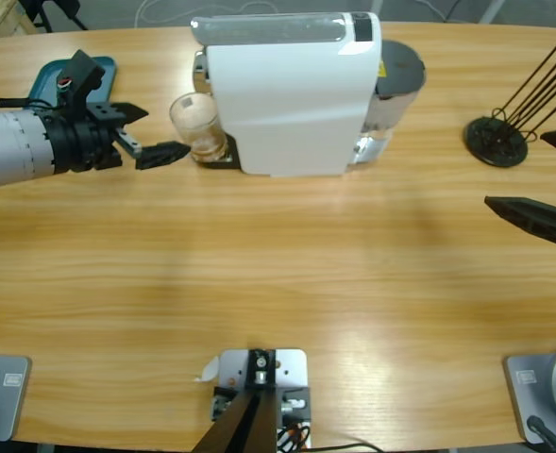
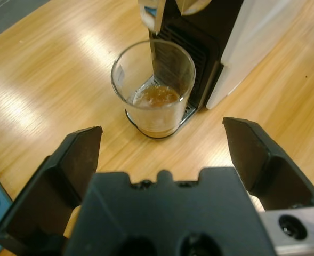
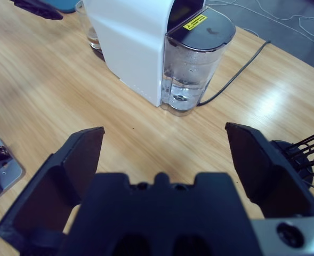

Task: Pour coffee

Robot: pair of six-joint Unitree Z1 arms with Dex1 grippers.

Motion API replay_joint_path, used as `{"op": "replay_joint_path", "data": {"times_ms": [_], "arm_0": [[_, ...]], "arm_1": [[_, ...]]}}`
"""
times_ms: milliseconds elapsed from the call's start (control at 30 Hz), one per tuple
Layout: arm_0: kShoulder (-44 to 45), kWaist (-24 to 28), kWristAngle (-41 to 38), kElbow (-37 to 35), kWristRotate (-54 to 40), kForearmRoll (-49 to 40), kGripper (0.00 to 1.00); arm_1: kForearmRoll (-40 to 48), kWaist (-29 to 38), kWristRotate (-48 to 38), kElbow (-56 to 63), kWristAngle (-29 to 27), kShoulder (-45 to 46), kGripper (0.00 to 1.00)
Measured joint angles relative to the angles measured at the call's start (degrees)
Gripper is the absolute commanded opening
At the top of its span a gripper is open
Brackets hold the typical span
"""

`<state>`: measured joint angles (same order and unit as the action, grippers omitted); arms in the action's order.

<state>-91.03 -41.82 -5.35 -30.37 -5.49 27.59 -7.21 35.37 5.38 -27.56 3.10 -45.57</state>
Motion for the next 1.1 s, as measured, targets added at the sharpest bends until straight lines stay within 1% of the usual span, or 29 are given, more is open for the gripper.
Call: {"op": "replay_joint_path", "data": {"times_ms": [167, 433, 633, 1100], "arm_0": [[-2.09, 0.53, -0.13, -1.87, 0.0, 0.25, 0.991], [-4.95, 2.19, -2.83, -3.83, 0.0, 0.38, 0.991], [-7.45, 2.33, -4.82, -5.61, 0.0, 0.61, 0.992], [-12.63, 2.77, -5.55, -7.88, -0.39, 3.16, 0.991]], "arm_1": [[0.0, 0.0, 0.0, 0.0, 0.0, -0.19, 1.0], [0.04, 0.0, 0.0, 0.0, 0.0, -0.46, 1.0], [0.07, 0.0, -0.1, 0.0, 0.0, -0.96, 1.0], [0.25, 0.0, -0.12, 0.0, 0.0, -1.19, 1.0]]}}
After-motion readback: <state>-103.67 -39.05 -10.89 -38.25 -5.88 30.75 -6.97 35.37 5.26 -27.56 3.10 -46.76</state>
